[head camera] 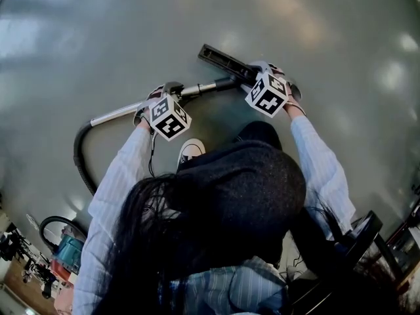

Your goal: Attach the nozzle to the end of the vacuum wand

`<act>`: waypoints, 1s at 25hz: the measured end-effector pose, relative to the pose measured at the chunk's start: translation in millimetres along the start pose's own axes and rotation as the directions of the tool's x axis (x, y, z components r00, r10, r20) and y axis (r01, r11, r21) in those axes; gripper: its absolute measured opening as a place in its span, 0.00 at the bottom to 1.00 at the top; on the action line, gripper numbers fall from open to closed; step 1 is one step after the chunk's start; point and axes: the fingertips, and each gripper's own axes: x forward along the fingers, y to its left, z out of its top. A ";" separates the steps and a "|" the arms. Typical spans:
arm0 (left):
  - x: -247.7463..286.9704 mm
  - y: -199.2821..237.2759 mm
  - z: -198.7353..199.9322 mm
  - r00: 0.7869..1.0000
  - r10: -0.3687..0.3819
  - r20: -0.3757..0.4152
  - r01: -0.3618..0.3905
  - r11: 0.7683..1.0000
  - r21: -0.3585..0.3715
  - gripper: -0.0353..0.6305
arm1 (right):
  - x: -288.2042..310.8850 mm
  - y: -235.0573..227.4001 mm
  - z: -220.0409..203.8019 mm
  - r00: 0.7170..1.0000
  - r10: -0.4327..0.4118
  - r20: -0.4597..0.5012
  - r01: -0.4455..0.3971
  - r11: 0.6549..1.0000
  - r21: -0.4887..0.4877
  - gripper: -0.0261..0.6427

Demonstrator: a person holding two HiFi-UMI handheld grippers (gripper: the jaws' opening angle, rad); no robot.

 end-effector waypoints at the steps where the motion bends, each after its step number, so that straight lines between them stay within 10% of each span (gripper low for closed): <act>1: 1.2 0.1 2.3 1.000 0.008 -0.001 -0.008 1.000 0.006 0.36 | 1.3 -0.5 -0.9 1.000 -0.001 -0.005 0.001 1.000 0.002 0.40; 14: 6.6 1.0 3.6 0.999 0.036 -0.013 -0.037 0.999 -0.039 0.34 | 11.5 -0.8 -2.8 0.998 -0.035 -0.049 0.037 0.998 0.048 0.41; 25: -29.4 14.8 12.8 0.990 0.082 0.112 -0.058 0.978 -0.202 0.34 | -33.9 -5.6 -6.3 0.993 -0.100 0.066 0.075 0.947 0.311 0.41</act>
